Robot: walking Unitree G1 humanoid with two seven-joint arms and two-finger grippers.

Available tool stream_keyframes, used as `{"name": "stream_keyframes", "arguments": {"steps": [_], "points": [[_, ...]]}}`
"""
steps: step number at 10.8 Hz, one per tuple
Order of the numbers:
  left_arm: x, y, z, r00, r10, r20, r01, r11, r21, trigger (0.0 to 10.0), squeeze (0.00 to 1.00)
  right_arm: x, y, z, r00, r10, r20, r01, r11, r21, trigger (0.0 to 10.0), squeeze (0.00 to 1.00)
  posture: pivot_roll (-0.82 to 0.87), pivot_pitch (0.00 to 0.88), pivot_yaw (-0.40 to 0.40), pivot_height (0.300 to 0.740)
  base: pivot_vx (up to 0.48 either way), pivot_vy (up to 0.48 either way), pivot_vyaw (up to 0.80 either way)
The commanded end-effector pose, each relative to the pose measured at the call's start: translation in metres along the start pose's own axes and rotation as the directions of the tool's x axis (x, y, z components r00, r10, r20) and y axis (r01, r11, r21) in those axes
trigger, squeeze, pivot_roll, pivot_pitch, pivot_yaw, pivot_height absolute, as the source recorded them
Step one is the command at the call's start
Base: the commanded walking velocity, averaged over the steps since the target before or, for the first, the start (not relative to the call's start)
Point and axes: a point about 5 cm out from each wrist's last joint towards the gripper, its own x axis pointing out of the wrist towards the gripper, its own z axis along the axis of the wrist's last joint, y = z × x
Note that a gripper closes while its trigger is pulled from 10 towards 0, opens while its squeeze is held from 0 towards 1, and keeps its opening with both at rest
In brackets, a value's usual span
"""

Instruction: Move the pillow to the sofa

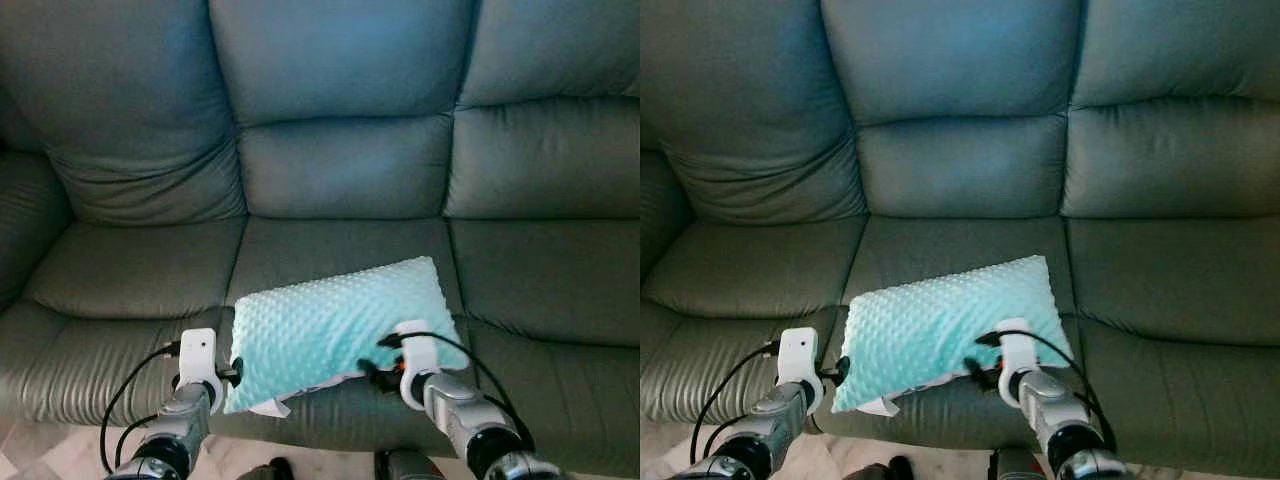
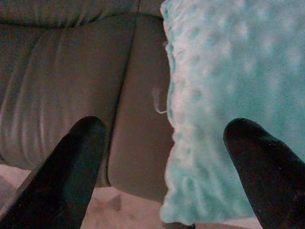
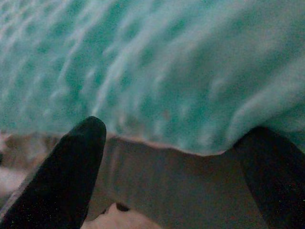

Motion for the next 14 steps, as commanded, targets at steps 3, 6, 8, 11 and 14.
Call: {"name": "stream_keyframes", "arguments": {"steps": [3, 6, 8, 11, 14], "points": [[-0.002, 0.006, -0.008, 1.0, -0.017, -0.016, 0.017, 1.0, -0.001, 10.0, 0.0, -0.017, 0.035, 0.008, 0.985, 0.171, -0.034, -0.174, 0.982, -0.072, 10.0, 0.0, -0.21, 0.236, 0.115, 0.74, 0.0, 0.0, 0.0], [-0.005, 0.003, -0.017, 0.995, -0.086, -0.045, 0.088, 0.996, 0.023, 10.0, 0.0, -0.046, 0.045, 0.009, 0.967, 0.227, -0.112, -0.24, 0.963, -0.124, 10.0, 0.0, -0.22, 0.218, 0.107, 0.74, 0.0, 0.0, 0.0], [-0.009, 0.0, -0.023, 0.989, -0.145, -0.036, 0.146, 0.989, 0.023, 10.0, 0.0, -0.064, 0.029, 0.0, 0.971, 0.181, -0.155, -0.206, 0.966, -0.159, 10.0, 0.0, -0.23, 0.207, 0.102, 0.74, 0.0, 0.0, 0.0], [-0.024, 0.003, -0.015, 0.985, -0.169, 0.042, 0.168, 0.986, 0.024, 10.0, 0.0, -0.075, 0.013, 0.005, 0.979, 0.144, -0.146, -0.163, 0.978, -0.133, 10.0, 0.0, -0.24, 0.182, 0.108, 0.74, 0.0, 0.0, 0.0], [-0.048, 0.004, -0.04, 0.939, -0.315, -0.139, 0.333, 0.933, 0.133, 10.0, 0.0, -0.07, 0.011, 0.001, 0.974, 0.145, -0.173, -0.169, 0.976, -0.137, 10.0, 0.0, -0.23, 0.156, 0.109, 0.74, 0.0, 0.0, 0.0]]}}
